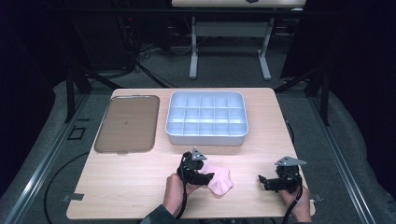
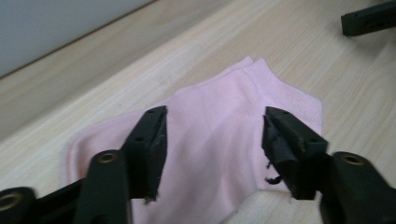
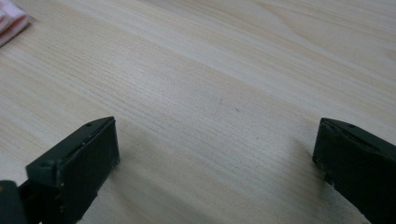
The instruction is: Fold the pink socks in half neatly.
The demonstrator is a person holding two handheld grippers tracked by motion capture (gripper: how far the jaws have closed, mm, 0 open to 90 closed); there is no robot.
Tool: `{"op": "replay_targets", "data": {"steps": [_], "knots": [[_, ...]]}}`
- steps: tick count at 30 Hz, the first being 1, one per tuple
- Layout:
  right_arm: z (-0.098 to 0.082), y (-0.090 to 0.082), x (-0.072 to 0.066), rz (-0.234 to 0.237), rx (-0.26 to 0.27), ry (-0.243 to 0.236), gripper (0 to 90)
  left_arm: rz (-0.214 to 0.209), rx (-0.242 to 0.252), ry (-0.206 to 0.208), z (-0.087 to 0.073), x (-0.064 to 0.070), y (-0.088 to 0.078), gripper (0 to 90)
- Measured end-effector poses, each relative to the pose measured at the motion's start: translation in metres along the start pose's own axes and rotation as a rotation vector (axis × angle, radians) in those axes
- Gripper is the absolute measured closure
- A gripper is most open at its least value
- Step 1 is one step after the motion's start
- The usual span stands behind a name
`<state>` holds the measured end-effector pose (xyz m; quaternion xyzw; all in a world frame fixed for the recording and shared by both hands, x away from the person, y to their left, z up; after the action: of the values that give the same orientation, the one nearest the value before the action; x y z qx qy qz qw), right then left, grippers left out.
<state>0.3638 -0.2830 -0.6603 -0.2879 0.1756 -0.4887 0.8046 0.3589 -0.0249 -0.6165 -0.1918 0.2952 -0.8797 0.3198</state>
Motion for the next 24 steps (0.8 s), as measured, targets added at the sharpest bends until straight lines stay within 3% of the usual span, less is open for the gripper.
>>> {"op": "replay_targets", "data": {"steps": [4, 6, 7, 8, 9, 10, 11, 13, 17, 19, 21, 22, 24], "knots": [[0.0, 0.0, 0.0, -0.005, -0.003, 0.003, 0.0, 0.035, 0.04, -0.016, 0.003, -0.013, -0.016, 30.5], [0.0, 0.0, 0.0, -0.002, -0.006, 0.004, 0.0, 0.079, 0.059, -0.048, 0.0, -0.032, -0.03, 29.5], [0.0, 0.0, 0.0, -0.002, -0.006, 0.004, 0.0, 0.079, 0.059, -0.048, 0.0, -0.032, -0.03, 29.4], [0.001, 0.0, 0.0, -0.002, -0.017, 0.001, 0.0, 0.109, 0.062, -0.068, -0.004, -0.046, -0.037, 29.4], [0.001, 0.0, 0.0, -0.002, -0.017, 0.001, 0.0, 0.109, 0.062, -0.068, -0.004, -0.046, -0.037, 29.6], [0.002, -0.001, 0.0, -0.008, -0.018, 0.01, 6.7, 0.137, 0.057, -0.083, -0.011, -0.058, -0.041, 29.7], [0.004, -0.002, -0.002, -0.004, 0.0, 0.014, 13.5, 0.137, 0.057, -0.083, -0.011, -0.058, -0.041, 29.9], [0.006, -0.005, -0.006, -0.011, -0.002, 0.03, 14.3, 0.153, 0.053, -0.096, -0.017, -0.065, -0.043, 32.0], [0.021, -0.017, -0.032, 0.075, 0.025, 0.063, 23.9, 0.159, 0.042, -0.104, -0.025, -0.073, -0.042, 38.7], [0.028, -0.019, -0.049, 0.122, 0.031, 0.056, 30.1, 0.152, 0.036, -0.11, -0.028, -0.074, -0.038, 41.7], [0.03, -0.019, -0.057, 0.135, 0.024, 0.057, 32.7, 0.145, 0.033, -0.11, -0.028, -0.074, -0.035, 43.9], [0.033, -0.016, -0.075, 0.168, 0.007, 0.057, 37.1, 0.135, 0.022, -0.098, -0.028, -0.072, -0.031, 44.7], [0.033, -0.012, -0.09, 0.187, -0.018, 0.047, 40.7, 0.132, 0.015, -0.086, -0.028, -0.071, -0.03, 46.5]]}}
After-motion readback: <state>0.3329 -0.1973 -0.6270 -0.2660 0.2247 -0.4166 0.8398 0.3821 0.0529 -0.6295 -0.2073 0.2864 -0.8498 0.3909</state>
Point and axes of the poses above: each handheld gripper's, and its own axes: y roughly forward along the jaws, z roughly out of its top, x roughly to its right, the point moved 10 cm from there along y, roughly forward along the jaws, and after that the axes turned 6 degrees about x, right-handed, at the moved point
